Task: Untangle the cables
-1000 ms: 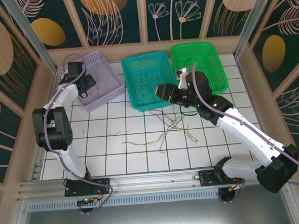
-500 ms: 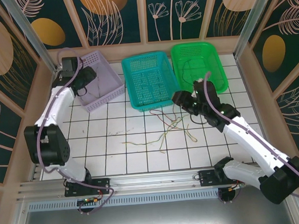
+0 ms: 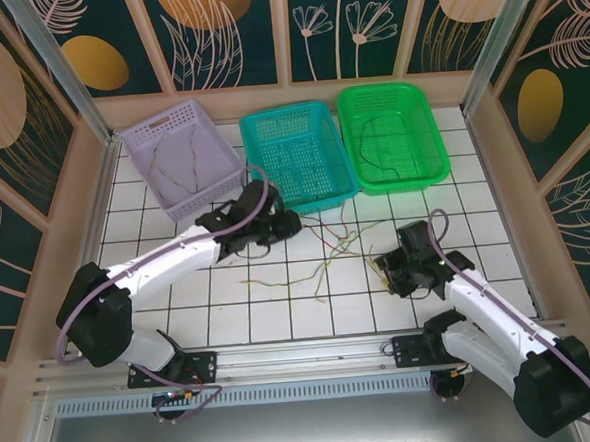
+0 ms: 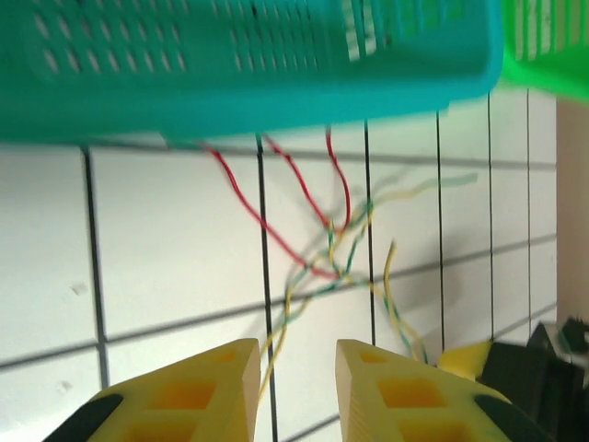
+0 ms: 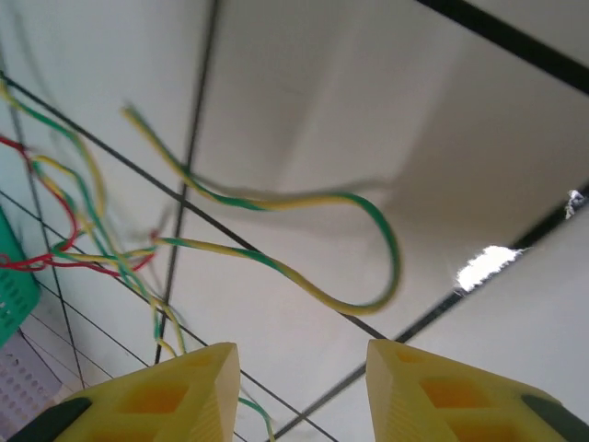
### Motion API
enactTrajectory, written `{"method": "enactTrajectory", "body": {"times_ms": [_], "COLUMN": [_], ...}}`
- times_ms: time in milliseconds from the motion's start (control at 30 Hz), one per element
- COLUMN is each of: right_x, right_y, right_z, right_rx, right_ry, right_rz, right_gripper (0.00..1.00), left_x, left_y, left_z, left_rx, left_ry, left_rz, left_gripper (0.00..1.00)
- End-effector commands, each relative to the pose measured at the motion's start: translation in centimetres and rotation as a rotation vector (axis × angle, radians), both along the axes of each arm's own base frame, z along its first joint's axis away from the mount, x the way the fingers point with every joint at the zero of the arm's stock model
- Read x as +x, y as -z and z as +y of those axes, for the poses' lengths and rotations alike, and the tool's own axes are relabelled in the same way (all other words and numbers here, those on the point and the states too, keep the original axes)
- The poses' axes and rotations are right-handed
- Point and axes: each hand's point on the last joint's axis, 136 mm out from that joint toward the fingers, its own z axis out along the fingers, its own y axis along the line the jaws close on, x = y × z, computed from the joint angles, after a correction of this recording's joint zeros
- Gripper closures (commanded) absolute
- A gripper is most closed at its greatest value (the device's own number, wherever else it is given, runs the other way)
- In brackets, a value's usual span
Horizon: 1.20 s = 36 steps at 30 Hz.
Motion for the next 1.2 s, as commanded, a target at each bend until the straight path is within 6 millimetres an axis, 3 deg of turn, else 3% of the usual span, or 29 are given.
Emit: {"method": "enactTrajectory", "body": {"times_ms": [0,133,400,500,567,700,800,933,1033,1167], "right_x": [-0.5,-1.6,1.2,1.7,1.6,1.6,1.6,1.4,1.2,1.9], "right_y": [-0.7,0.8,2.6,2.6,2.8,2.3,1.6,0.0,-1.8,-4.1], "right_z": [1.3,1.3,-0.3,-0.9,-1.0,-1.8,-2.8,-5.0,-7.5,-9.6], "right_rx": [0.154,0.210,0.232,0.193,0.172,0.115,0.061,-0.081,-0.232,-0.350], "right_ry": [0.179,0.294,0.476,0.476,0.467,0.463,0.459,0.416,0.371,0.314], "right_rz": [0.098,0.191,0.096,0.080,0.088,0.073,0.051,0.028,0.004,-0.063], "right_gripper": [0.55,0.50,0.51,0.59,0.71,0.85,0.99,1.00,1.00,1.00], "left_x": [-1.5,-2.6,-5.0,-5.7,-5.8,-4.7,-3.8,-3.0,-3.1,-3.4], "left_y": [-0.5,0.5,3.7,6.2,8.2,10.9,13.3,14.7,14.4,14.5], "left_z": [-1.6,-3.3,-6.5,-6.9,-7.0,-6.2,-4.3,-1.5,-0.7,-0.2], "left_rx": [0.006,0.055,0.153,0.241,0.309,0.456,0.603,0.729,0.726,0.717], "left_ry": [0.080,0.180,0.364,0.427,0.452,0.437,0.390,0.303,0.275,0.269], "left_rz": [-0.092,-0.154,-0.184,-0.184,-0.171,-0.164,-0.144,-0.136,-0.140,-0.122], "left_gripper": [0.74,0.74,0.50,0.45,0.44,0.42,0.51,0.84,1.00,1.00]}}
